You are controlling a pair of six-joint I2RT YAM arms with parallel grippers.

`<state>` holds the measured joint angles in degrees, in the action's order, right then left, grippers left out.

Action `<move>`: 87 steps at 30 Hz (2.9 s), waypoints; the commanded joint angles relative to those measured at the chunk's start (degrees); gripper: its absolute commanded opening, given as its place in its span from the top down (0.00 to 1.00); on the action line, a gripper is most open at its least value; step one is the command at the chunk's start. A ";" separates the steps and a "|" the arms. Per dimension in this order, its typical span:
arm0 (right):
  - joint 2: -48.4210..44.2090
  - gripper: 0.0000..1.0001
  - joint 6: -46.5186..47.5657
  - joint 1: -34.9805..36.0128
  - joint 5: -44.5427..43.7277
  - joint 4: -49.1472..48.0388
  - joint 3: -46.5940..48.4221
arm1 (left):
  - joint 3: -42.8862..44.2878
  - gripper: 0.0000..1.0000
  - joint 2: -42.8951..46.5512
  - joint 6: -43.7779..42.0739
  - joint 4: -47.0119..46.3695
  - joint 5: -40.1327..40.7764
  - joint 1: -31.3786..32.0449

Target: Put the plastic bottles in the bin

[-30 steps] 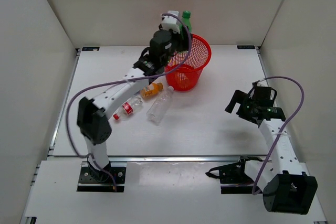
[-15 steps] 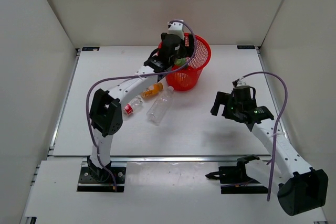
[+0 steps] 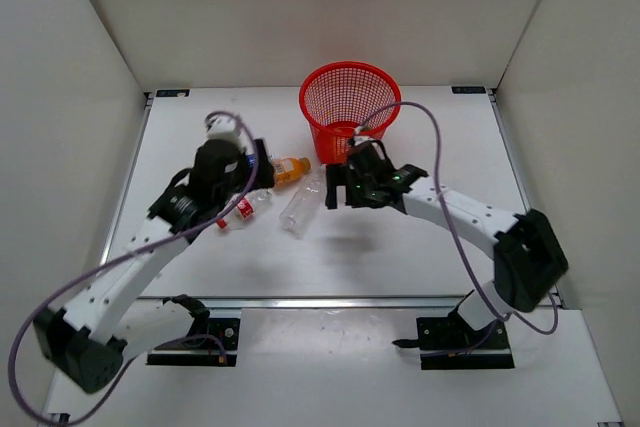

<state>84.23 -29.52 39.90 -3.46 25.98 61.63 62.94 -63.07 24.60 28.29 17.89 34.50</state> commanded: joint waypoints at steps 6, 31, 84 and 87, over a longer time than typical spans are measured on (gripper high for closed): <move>18.51 0.00 -9.93 8.18 -9.71 -3.75 18.86 | -13.10 0.01 20.86 7.30 24.17 0.83 -9.62; 16.98 0.74 -10.33 15.20 -16.22 -0.13 11.44 | -15.21 0.01 21.06 3.00 23.75 -3.91 -10.51; -11.42 0.02 20.12 -28.72 21.74 -6.47 13.36 | -1.51 0.01 -26.84 -22.31 10.29 -25.11 -20.62; -18.46 0.02 20.11 -31.37 19.56 -4.10 6.68 | 0.07 0.01 -32.01 -22.05 11.08 -21.07 -19.22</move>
<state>70.04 -6.87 10.37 15.86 23.68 72.36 60.55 -92.27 3.73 38.79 -5.34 14.13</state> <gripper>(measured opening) 0.984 0.987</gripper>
